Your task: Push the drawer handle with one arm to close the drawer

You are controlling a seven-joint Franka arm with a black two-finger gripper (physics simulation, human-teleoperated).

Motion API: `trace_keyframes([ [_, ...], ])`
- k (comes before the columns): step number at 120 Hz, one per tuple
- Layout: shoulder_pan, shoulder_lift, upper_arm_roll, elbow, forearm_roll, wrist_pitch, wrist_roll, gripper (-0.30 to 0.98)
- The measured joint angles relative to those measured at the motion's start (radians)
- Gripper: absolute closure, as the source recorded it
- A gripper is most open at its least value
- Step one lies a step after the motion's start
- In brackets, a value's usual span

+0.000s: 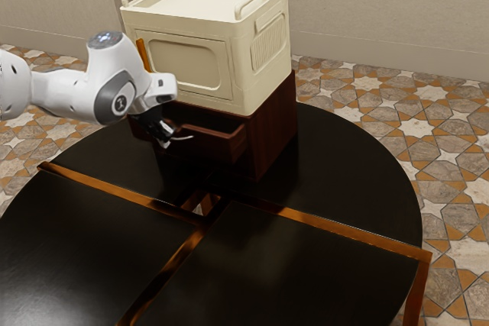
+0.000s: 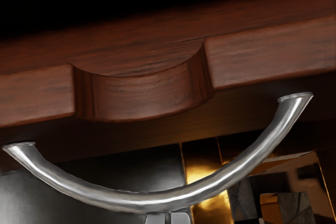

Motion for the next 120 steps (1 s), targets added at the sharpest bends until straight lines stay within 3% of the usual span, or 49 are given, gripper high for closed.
trace_keyframes([
  [120,-0.017,0.174,-0.001,0.194,-0.020,0.069,0.010,0.78],
])
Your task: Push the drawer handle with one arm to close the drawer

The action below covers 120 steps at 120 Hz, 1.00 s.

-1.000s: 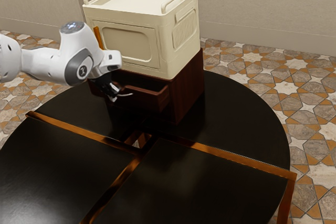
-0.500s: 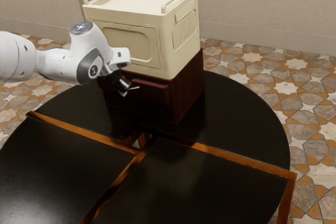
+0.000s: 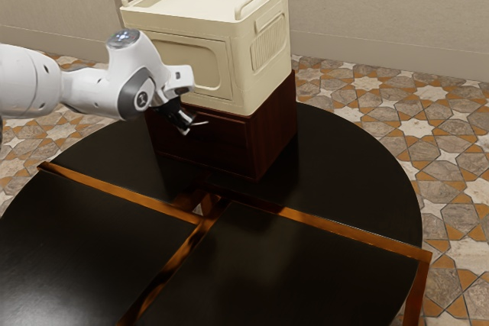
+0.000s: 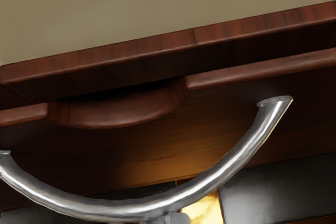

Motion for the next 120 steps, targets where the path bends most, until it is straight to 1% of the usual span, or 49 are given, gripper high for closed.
trace_keyframes([
  [38,0.001,0.014,0.000,0.016,0.000,0.000,0.002,0.78],
  [47,0.001,0.024,0.000,0.026,0.000,0.000,0.001,0.80],
  [52,0.002,0.021,0.000,0.025,-0.002,-0.001,0.001,0.78],
  [59,0.002,-0.014,-0.002,-0.007,-0.004,-0.007,0.001,0.78],
  [64,0.002,-0.073,-0.003,-0.068,-0.004,-0.013,-0.002,0.78],
  [68,0.002,-0.135,-0.003,-0.127,-0.004,-0.022,-0.009,0.78],
  [72,0.005,-0.243,-0.006,-0.214,-0.004,-0.048,-0.020,0.77],
  [74,0.008,-0.295,-0.009,-0.251,-0.004,-0.066,-0.027,0.76],
  [79,0.017,-0.415,-0.019,-0.305,-0.005,-0.141,-0.043,0.67],
  [88,0.031,-0.530,-0.027,-0.336,-0.033,-0.307,-0.074,0.50],
  [95,0.051,-0.564,-0.030,-0.335,-0.054,-0.420,-0.096,0.38],
  [102,0.058,-0.581,-0.045,-0.312,-0.065,-0.522,-0.115,0.29],
  [114,0.070,-0.633,-0.061,-0.294,-0.071,-0.669,-0.144,0.18],
  [120,0.075,-0.639,-0.060,-0.279,-0.073,-0.725,-0.155,0.14],
])
